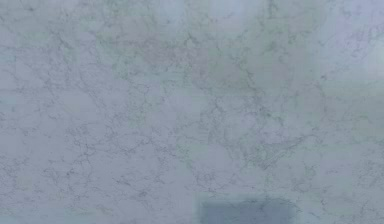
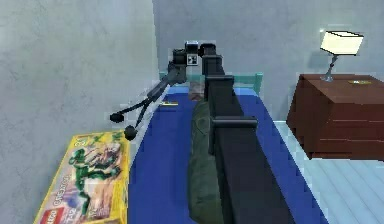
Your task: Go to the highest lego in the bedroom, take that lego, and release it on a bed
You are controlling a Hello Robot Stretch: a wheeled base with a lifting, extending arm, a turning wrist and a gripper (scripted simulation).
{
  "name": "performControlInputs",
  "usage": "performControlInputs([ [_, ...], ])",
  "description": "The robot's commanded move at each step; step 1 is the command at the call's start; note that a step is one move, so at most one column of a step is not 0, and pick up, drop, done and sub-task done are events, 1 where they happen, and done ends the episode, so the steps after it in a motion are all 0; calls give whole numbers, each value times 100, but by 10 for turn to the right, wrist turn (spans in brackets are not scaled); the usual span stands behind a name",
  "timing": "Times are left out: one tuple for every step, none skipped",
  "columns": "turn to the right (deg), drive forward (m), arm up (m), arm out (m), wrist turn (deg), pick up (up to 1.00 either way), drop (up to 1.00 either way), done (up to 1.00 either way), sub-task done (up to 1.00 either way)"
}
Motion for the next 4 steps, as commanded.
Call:
performControlInputs([
  [0,0,0,0,450,0,0,0,0],
  [0,0,0,0,450,0,0,0,0],
  [0,0,0,0,0,0,100,0,0],
  [0,0,0,-10,0,0,0,0,0],
])
